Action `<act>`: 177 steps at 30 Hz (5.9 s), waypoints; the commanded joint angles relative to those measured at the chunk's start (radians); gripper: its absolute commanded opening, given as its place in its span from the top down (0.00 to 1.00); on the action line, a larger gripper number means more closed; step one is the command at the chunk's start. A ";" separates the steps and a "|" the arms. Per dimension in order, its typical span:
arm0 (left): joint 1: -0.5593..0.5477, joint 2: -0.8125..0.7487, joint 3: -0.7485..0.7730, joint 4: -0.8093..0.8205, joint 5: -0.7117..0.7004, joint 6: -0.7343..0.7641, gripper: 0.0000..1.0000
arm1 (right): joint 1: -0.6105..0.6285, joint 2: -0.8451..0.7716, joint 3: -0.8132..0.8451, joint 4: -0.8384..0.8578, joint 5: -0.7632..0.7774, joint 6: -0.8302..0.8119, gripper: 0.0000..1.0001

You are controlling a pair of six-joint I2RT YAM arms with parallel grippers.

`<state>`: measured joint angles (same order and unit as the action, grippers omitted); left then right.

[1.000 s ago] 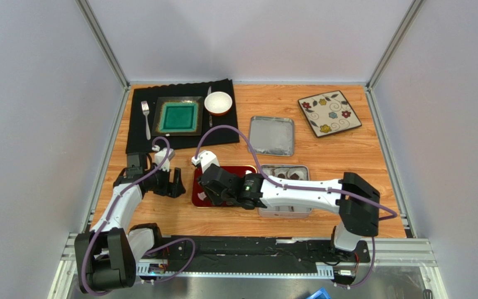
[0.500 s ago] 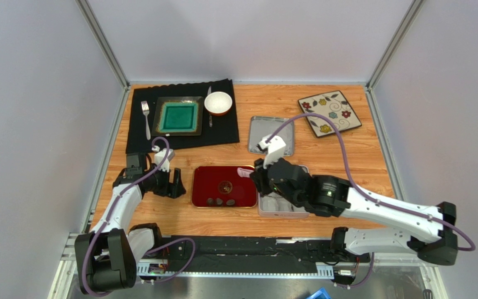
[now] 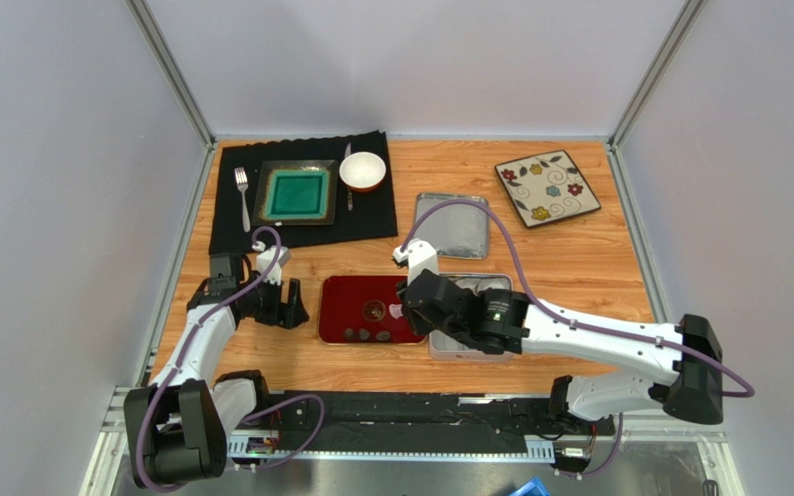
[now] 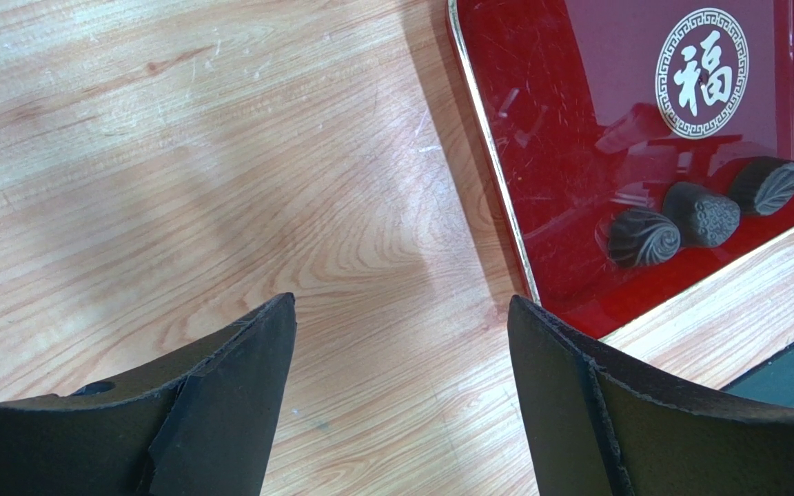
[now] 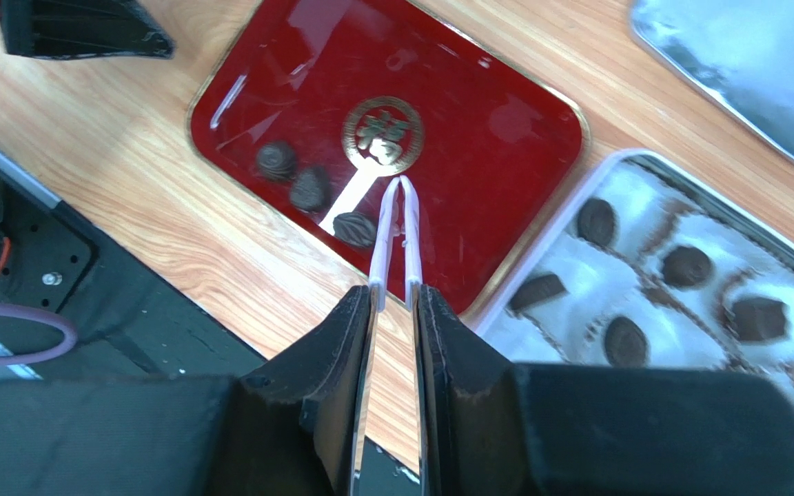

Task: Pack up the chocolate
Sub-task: Pick up the fake chocolate from the plate, then place the fake chocolate in the packing box.

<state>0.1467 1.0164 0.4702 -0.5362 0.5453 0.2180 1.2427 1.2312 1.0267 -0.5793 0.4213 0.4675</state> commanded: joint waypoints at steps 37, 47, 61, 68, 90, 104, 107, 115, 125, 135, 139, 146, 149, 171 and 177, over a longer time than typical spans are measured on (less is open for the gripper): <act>0.010 0.001 0.045 -0.001 0.035 0.017 0.17 | 0.021 0.366 0.190 0.272 -0.228 -0.027 0.67; 0.011 0.002 0.048 -0.002 0.036 0.015 0.17 | 0.018 0.352 0.197 0.257 -0.196 -0.049 0.66; 0.013 0.005 0.054 -0.007 0.036 0.018 0.17 | 0.004 0.353 0.181 0.248 -0.193 -0.049 0.66; 0.017 0.004 0.053 -0.008 0.044 0.021 0.17 | 0.003 0.367 0.167 0.249 -0.190 -0.052 0.66; 0.022 0.004 0.056 -0.013 0.054 0.021 0.17 | -0.003 0.386 0.154 0.251 -0.220 -0.035 0.65; 0.027 0.001 0.059 -0.016 0.061 0.023 0.17 | -0.002 0.410 0.151 0.248 -0.243 -0.027 0.66; 0.028 0.002 0.058 -0.016 0.061 0.024 0.17 | -0.002 0.409 0.153 0.242 -0.236 -0.029 0.73; 0.031 0.001 0.056 -0.019 0.065 0.024 0.17 | -0.006 0.347 0.164 0.234 -0.154 -0.063 0.93; 0.034 0.005 0.065 -0.022 0.067 0.023 0.17 | -0.055 0.120 0.133 0.121 -0.058 -0.079 0.93; 0.036 0.010 0.065 -0.025 0.070 0.021 0.17 | -0.071 -0.258 -0.105 -0.118 0.034 0.083 0.92; 0.034 0.010 0.079 -0.034 0.073 0.018 0.17 | -0.071 -0.347 -0.145 -0.214 0.039 0.152 0.92; 0.034 0.013 0.085 -0.041 0.079 0.017 0.17 | -0.069 -0.411 -0.165 -0.304 0.047 0.201 0.90; 0.034 0.013 0.088 -0.041 0.081 0.014 0.17 | -0.069 -0.406 -0.174 -0.297 0.028 0.209 0.89; 0.033 0.016 0.096 -0.047 0.084 0.018 0.17 | -0.071 -0.368 -0.188 -0.255 -0.003 0.223 0.64; 0.034 0.017 0.096 -0.047 0.084 0.017 0.17 | -0.071 -0.374 -0.185 -0.252 0.004 0.218 0.64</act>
<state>0.1730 1.0363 0.5331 -0.5804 0.6056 0.2222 1.1728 0.8646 0.8307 -0.8776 0.4107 0.6823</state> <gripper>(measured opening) 0.829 0.364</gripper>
